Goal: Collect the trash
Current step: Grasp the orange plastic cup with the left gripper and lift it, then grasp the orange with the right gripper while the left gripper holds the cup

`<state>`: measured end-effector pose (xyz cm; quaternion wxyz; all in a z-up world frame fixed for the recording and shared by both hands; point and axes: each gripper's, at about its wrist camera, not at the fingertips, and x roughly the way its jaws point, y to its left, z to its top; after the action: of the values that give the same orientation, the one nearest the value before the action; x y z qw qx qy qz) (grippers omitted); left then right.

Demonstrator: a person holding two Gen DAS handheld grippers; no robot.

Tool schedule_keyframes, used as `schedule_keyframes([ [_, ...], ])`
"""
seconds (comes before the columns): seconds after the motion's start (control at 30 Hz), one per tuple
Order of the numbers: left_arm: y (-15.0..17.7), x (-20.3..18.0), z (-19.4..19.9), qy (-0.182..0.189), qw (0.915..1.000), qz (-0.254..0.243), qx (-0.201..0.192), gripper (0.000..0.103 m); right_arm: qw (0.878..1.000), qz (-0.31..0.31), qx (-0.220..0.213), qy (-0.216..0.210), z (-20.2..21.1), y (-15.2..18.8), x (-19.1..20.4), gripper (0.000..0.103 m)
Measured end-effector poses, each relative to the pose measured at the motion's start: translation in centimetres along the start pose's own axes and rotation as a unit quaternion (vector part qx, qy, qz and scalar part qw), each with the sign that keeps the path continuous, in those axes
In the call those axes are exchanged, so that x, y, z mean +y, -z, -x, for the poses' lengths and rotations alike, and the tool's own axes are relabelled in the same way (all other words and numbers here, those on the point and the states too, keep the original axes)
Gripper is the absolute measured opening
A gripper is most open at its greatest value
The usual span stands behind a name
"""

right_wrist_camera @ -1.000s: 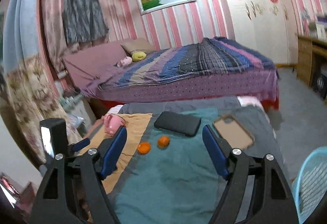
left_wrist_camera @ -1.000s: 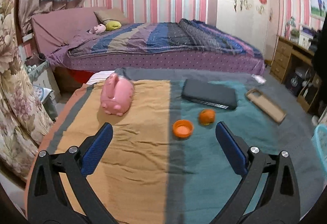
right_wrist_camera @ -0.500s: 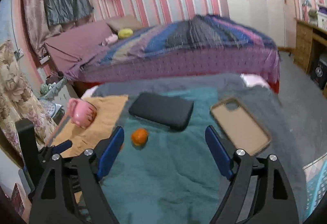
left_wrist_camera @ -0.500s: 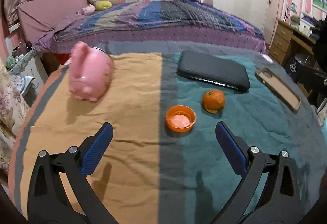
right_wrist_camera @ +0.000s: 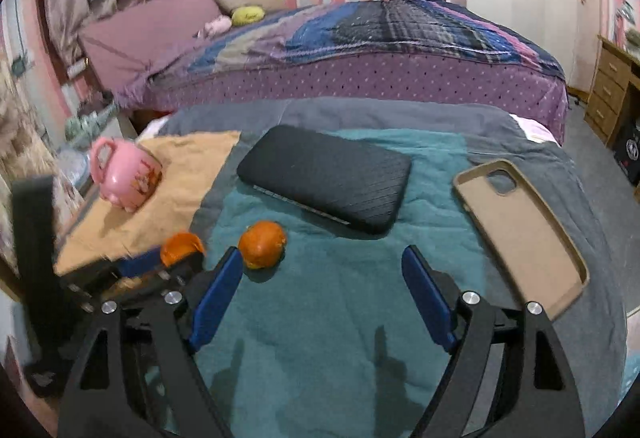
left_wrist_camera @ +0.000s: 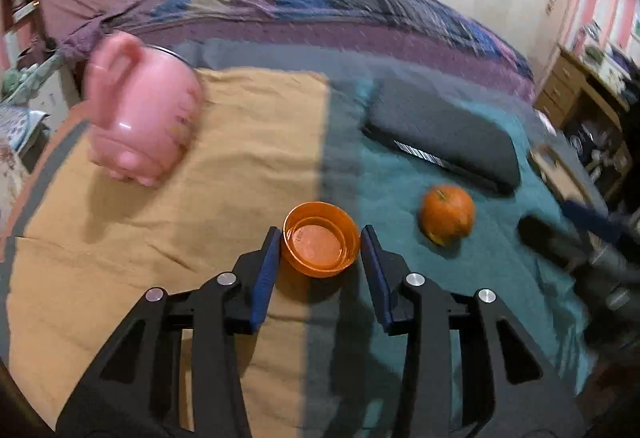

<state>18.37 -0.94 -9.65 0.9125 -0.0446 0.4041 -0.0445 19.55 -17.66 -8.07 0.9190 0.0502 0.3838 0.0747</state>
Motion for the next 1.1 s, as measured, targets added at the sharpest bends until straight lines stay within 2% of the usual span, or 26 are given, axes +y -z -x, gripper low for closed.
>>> schedule_keyframes([
  [0.1,-1.1,2.0,1.1,-0.005,0.9995,0.023,-0.02,0.04,1.0,0.011,0.01,-0.007,-1.3,-0.2,1.4,0.08],
  [0.23,-1.8,2.8,2.0,-0.018,0.9993,0.01,-0.031,0.04,0.999,0.017,0.02,-0.023,-3.4,-0.4,3.4,0.08],
  [0.37,-2.2,3.5,2.4,-0.023,0.999,0.003,-0.037,0.04,0.999,0.032,0.025,0.002,-4.8,-0.5,4.9,0.08],
  [0.47,-2.5,4.2,2.2,-0.023,0.9991,0.004,-0.037,0.04,0.998,0.05,0.044,0.022,-6.2,-0.3,5.8,0.078],
  [0.5,-2.5,4.3,2.2,-0.022,0.9991,0.006,-0.036,0.04,0.997,0.057,0.056,0.025,-6.9,-0.1,6.0,0.071],
  [0.53,-2.6,4.6,2.1,-0.021,0.9991,0.009,-0.035,0.04,0.996,0.059,0.057,0.025,-6.9,-0.2,6.2,0.069],
  [0.77,-2.8,5.2,2.7,-0.014,0.999,0.013,-0.04,0.04,0.996,0.068,0.047,0.017,-6.3,-0.1,6.7,0.034],
  [1.0,-2.3,4.7,4.1,-0.003,0.9986,0.02,-0.048,0.04,0.997,0.053,0.046,-0.018,-4.8,0.4,6.3,0.03],
  [1.1,-1.9,4.1,5.3,-0.001,0.9983,0.015,-0.057,0.04,0.998,0.054,0.034,-0.026,-3.1,0.7,6.2,0.029],
])
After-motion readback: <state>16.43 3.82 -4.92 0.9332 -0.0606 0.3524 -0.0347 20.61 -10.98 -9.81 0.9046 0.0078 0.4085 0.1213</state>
